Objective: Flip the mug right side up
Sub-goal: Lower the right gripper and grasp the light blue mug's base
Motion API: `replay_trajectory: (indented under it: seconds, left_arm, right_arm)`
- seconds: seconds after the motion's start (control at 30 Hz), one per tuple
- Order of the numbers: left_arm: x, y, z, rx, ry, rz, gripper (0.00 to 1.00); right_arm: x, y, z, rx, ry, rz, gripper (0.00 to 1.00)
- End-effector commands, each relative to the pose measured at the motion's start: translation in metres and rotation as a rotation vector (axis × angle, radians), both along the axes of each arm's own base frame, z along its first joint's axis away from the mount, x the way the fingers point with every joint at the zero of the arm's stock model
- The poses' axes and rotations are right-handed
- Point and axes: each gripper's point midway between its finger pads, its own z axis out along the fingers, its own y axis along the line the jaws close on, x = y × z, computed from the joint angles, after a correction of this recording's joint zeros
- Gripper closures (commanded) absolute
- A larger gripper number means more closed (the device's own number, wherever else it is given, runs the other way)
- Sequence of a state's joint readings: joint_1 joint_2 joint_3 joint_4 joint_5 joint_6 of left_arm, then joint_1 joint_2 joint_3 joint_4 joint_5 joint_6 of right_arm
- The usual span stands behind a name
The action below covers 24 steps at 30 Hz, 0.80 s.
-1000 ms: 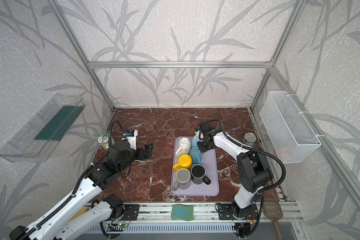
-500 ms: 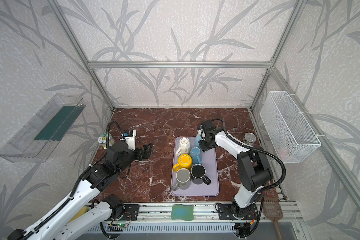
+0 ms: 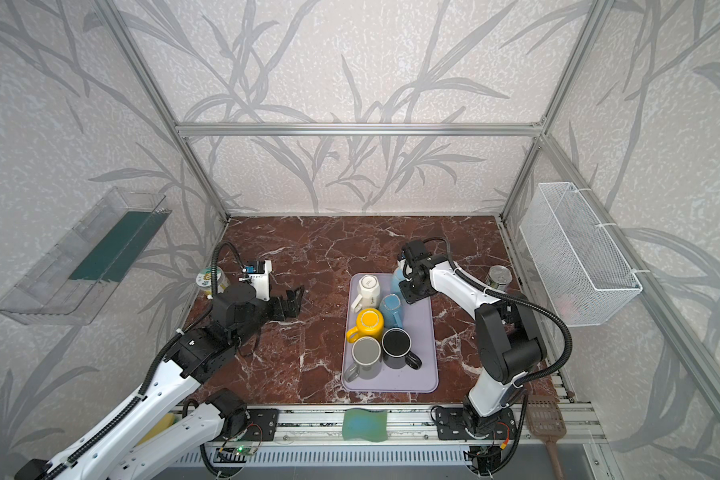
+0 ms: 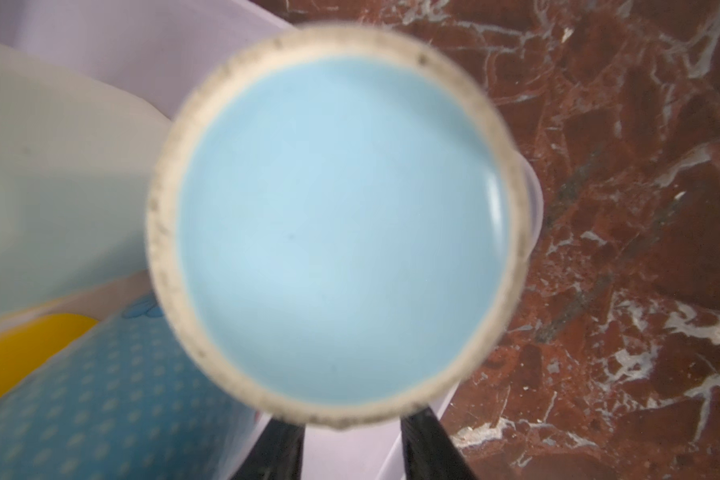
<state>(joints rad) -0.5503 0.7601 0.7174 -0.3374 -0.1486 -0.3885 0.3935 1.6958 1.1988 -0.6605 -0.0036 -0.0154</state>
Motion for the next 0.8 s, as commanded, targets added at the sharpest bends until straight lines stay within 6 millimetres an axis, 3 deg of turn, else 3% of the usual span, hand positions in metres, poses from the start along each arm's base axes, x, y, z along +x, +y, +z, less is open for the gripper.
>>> replay_trajectory:
  seconds: [0.0, 0.2, 0.77]
  left_arm:
    - [-0.001, 0.002, 0.003, 0.01, -0.002, 0.01, 0.01]
    - [-0.001, 0.002, 0.002, 0.013, 0.004, 0.011, 0.01]
    - [0.0, 0.002, 0.002, 0.017, 0.012, 0.011, 0.01]
  right_arm:
    - [0.004, 0.0, 0.006, -0.001, -0.006, -0.011, 0.6]
    - [0.006, 0.002, -0.007, -0.016, 0.019, -0.011, 0.63]
    - [0.013, 0.004, -0.019, -0.024, 0.023, -0.018, 0.79]
